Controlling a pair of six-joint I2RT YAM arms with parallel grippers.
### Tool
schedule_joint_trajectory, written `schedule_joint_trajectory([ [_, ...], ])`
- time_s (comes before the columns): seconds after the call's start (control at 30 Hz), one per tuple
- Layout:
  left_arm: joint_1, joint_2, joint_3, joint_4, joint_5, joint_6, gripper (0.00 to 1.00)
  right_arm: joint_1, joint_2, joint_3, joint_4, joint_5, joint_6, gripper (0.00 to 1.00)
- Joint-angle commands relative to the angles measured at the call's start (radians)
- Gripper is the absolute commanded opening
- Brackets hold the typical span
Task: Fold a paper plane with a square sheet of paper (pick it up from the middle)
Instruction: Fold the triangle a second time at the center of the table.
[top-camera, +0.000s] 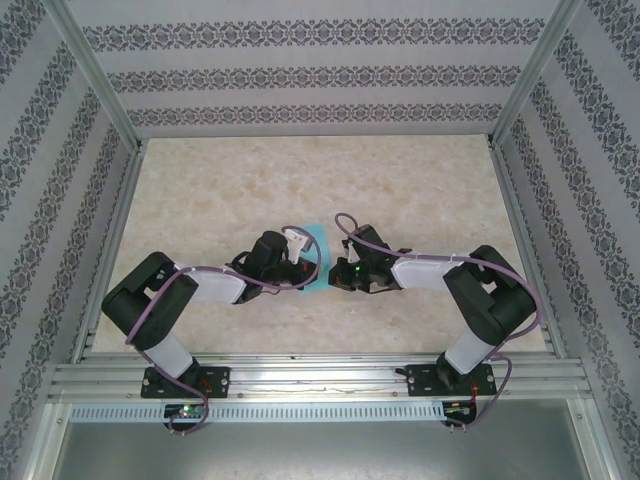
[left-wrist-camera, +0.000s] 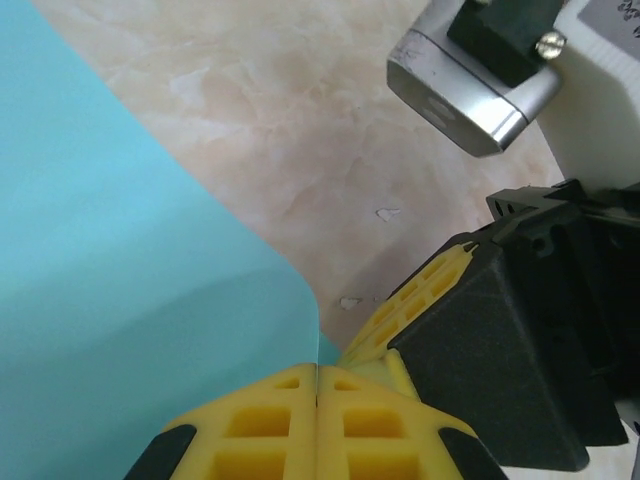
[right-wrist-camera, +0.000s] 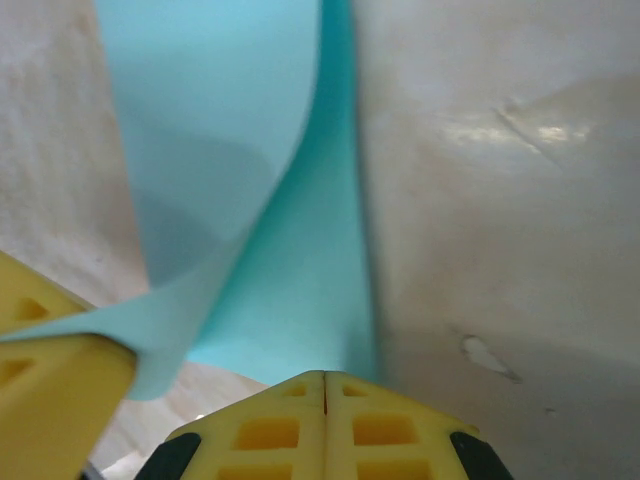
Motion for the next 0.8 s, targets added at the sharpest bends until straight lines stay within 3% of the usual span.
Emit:
schedule_joint_trajectory([
  [0.0,0.041,0.044,0.016,0.047,0.067,-0.045,0.0,0.005,0.027,0.03,-0.085,0.047,-0.049,0.0],
  [0.33,0.097,0.065,0.013,0.046,0.092,-0.067,0.0,0.004,0.027,0.066,-0.179,0.101,-0.081,0.0],
  [0.53,0.1,0.051,0.033,0.029,0.14,-0.083,0.0,0.019,-0.007,0.102,-0.111,0.037,-0.062,0.0],
  [0.77,0.099,0.033,0.034,0.026,0.133,-0.08,0.0,0.035,0.084,0.191,-0.102,0.018,-0.04,0.0],
])
